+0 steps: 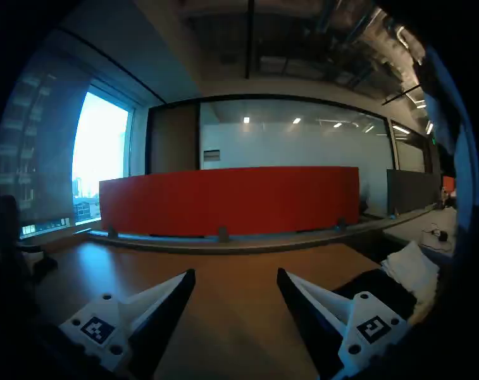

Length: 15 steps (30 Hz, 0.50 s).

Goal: Fold towel

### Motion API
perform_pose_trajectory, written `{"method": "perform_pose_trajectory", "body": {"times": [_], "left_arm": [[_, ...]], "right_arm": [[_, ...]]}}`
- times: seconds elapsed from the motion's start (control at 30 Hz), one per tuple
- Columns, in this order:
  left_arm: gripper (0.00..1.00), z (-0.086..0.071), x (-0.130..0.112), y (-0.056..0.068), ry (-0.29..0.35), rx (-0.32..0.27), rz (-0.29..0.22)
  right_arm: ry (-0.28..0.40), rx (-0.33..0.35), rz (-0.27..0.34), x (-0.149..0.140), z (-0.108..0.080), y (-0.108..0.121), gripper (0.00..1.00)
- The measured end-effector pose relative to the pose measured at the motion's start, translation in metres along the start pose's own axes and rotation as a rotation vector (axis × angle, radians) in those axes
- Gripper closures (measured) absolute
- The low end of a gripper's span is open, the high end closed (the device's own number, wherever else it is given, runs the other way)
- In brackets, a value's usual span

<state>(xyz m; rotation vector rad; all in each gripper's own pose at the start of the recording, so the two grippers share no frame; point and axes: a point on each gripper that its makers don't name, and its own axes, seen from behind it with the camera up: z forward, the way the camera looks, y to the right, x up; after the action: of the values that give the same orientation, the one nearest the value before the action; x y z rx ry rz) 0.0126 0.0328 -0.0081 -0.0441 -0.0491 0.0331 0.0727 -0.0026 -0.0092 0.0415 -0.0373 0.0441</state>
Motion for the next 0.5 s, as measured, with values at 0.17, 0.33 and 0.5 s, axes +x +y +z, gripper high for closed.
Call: {"method": "perform_pose_trajectory", "body": {"times": [0.17,0.33,0.5], "left_arm": [[0.21,0.0,-0.003,0.0,0.022,0.008,0.011],[0.21,0.0,-0.008,-0.002,0.04,0.01,0.026],[0.21,0.002,-0.014,-0.008,0.047,0.014,0.026]], "right_arm": [[-0.016,-0.001,-0.004,-0.003,-0.001,0.0,0.0],[-0.019,0.002,-0.006,-0.002,-0.001,-0.001,0.0],[-0.017,0.003,-0.018,0.0,-0.001,-0.001,0.0]]}}
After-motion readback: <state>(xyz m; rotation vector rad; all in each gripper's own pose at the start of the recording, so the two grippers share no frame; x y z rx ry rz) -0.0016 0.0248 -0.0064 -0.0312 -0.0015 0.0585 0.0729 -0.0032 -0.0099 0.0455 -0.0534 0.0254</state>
